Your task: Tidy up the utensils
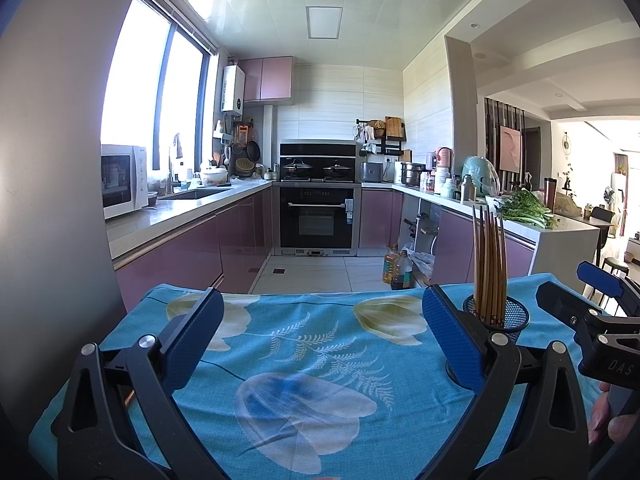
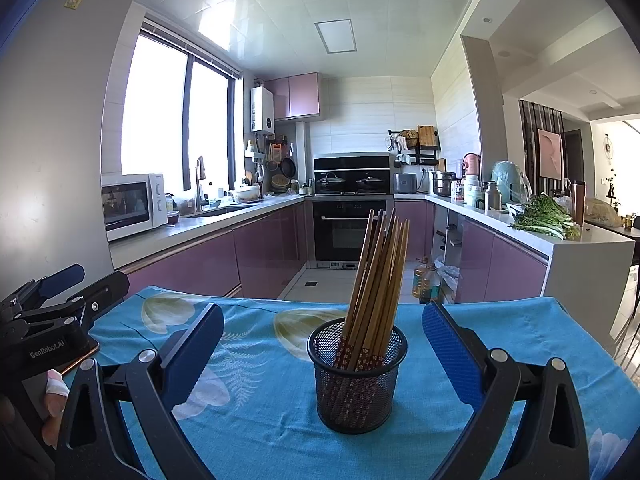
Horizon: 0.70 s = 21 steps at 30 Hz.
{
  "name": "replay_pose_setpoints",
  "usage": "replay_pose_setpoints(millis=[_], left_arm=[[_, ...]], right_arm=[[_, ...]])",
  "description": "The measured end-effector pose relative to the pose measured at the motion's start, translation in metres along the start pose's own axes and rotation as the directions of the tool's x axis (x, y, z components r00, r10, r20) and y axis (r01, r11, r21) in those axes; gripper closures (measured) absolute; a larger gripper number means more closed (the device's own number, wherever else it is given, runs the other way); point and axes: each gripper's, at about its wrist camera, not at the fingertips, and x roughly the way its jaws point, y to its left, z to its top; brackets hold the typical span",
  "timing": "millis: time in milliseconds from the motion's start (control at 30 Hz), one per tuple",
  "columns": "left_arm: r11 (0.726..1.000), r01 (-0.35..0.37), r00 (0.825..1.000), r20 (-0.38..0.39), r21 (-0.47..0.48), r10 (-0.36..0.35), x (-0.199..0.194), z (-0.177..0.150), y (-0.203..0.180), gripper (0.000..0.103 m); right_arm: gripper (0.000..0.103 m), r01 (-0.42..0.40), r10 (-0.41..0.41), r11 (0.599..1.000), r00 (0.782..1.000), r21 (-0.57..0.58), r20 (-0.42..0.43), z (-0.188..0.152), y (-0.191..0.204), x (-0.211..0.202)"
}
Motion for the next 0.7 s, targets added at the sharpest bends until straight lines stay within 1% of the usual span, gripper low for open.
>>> replay_pose_setpoints(millis=[700], left_arm=[[1.000, -0.002, 1.000, 0.000, 0.002, 0.002, -0.0005, 0.0006, -0.0007, 0.005]], right_arm=[[0.007, 0.003, -0.003, 1.000, 1.000, 0.001, 0.002, 0.0009, 0.0002, -0.0007]])
